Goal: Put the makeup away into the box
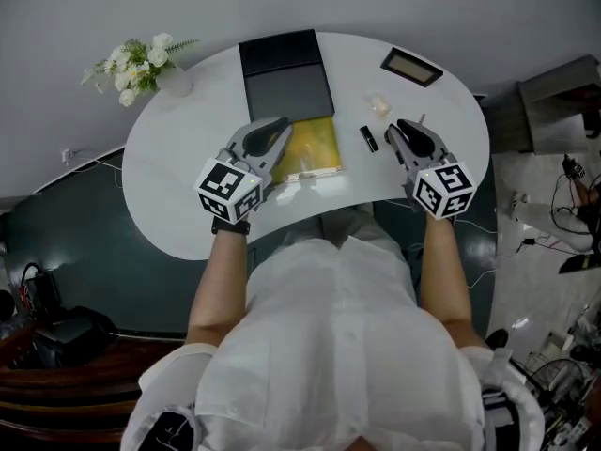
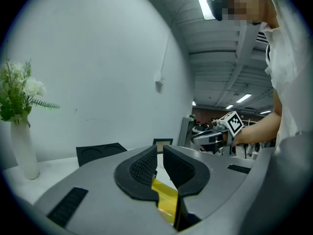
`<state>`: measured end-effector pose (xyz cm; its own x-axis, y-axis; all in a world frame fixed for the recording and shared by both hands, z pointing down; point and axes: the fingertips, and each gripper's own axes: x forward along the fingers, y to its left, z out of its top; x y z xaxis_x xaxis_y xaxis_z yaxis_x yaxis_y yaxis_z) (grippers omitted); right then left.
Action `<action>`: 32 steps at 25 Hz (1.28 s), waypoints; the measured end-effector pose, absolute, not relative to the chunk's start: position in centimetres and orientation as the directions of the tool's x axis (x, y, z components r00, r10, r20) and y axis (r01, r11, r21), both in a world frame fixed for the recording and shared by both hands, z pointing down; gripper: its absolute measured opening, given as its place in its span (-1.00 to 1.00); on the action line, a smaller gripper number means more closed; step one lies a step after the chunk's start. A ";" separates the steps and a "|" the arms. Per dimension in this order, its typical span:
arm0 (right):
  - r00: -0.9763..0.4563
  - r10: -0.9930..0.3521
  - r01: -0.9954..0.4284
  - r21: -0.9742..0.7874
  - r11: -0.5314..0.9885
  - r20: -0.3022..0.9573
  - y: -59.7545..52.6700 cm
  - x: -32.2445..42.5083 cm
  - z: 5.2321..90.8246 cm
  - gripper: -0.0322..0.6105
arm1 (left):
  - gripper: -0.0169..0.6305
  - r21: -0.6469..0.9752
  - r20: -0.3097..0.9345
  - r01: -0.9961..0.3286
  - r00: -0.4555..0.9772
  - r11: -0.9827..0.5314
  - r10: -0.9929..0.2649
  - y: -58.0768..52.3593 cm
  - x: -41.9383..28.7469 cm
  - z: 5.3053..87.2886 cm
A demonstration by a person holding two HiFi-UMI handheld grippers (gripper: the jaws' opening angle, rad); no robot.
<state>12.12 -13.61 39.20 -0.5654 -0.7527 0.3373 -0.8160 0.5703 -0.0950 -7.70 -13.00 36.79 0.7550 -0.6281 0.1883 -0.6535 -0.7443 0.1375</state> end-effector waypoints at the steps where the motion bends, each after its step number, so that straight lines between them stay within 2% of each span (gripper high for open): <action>1: -0.566 -0.747 -0.815 -0.105 0.569 0.350 -13.7 12.2 39.8 -0.70 | -0.81 0.138 0.199 -0.647 0.759 -0.750 -0.619 -13.2 -7.1 37.3; 17: -0.535 -0.660 -0.836 -0.216 0.505 0.528 -15.1 13.5 50.6 -0.60 | -0.80 0.180 0.322 -0.537 0.824 -0.824 -0.467 -14.4 1.8 44.8; 32: -0.503 -0.528 -0.826 -0.200 0.527 0.684 -15.2 11.6 56.8 -0.53 | -0.78 0.202 0.374 -0.506 0.831 -0.839 -0.411 -13.5 3.8 47.5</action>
